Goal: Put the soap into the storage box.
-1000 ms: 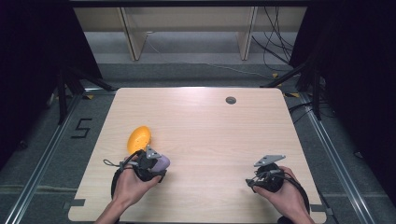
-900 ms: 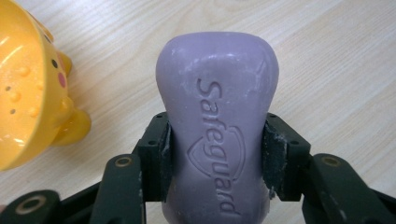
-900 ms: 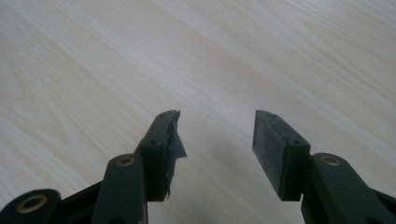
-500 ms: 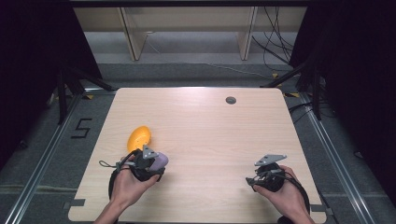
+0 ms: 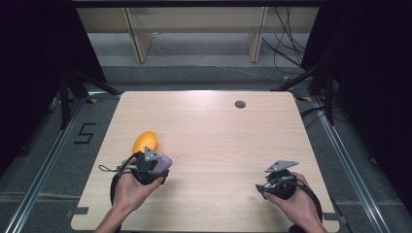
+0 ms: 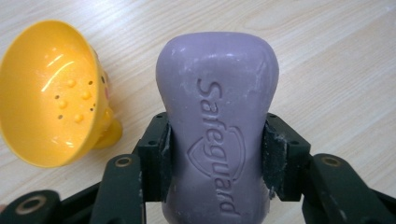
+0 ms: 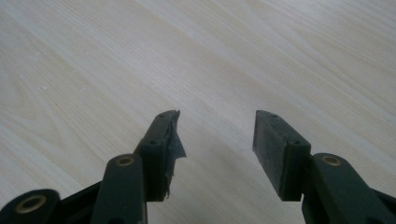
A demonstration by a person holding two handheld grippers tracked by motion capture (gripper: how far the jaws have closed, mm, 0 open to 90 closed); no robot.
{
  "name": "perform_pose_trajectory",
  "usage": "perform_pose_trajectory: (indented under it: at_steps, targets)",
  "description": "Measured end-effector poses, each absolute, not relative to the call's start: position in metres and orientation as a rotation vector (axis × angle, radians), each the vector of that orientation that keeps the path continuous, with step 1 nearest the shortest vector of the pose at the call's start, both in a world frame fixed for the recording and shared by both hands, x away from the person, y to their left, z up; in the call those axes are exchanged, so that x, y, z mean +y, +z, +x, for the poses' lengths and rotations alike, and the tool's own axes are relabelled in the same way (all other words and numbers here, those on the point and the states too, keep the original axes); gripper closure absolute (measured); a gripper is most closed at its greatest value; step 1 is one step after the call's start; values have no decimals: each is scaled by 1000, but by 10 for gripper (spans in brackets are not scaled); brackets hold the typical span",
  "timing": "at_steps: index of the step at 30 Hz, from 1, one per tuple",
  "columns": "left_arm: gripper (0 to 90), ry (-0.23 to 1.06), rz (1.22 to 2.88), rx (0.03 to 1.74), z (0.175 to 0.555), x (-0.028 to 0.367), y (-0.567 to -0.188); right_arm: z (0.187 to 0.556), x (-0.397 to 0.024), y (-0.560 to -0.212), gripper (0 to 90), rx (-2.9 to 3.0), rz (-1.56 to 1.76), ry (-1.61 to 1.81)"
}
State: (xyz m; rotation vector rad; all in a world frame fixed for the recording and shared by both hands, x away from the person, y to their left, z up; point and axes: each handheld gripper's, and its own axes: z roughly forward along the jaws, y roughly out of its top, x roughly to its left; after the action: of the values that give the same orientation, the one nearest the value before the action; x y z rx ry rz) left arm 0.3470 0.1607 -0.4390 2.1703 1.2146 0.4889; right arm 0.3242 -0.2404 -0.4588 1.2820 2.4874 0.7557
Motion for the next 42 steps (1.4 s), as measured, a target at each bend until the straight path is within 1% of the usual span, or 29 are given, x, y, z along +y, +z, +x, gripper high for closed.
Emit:
perform_pose_trajectory:
  at_steps: [1,2,5,7,19,38,41,42]
  targets:
    - [491,487,2169,1223,348,161,-438,324,-241,-459,504,2487,1282,756]
    - [491,499,2203,1219,349,164,-435,324,-241,-459,504,2486,1282,756]
    - [491,508,2208,1236,349,165,-432,324,-240,-459,504,2486,1284,757]
    - [492,509,2188,1244,350,165,-432,324,-240,-459,504,2486,1284,757]
    - [492,540,2190,1243,354,167,-425,324,-240,-459,503,2490,1278,757]
    - [492,570,2162,1292,362,173,-412,324,-241,-459,503,2499,1269,754]
    - [492,567,2180,1289,364,175,-408,324,-241,-459,503,2497,1266,757]
    - [492,567,2160,1297,365,174,-409,324,-241,-458,503,2497,1268,757]
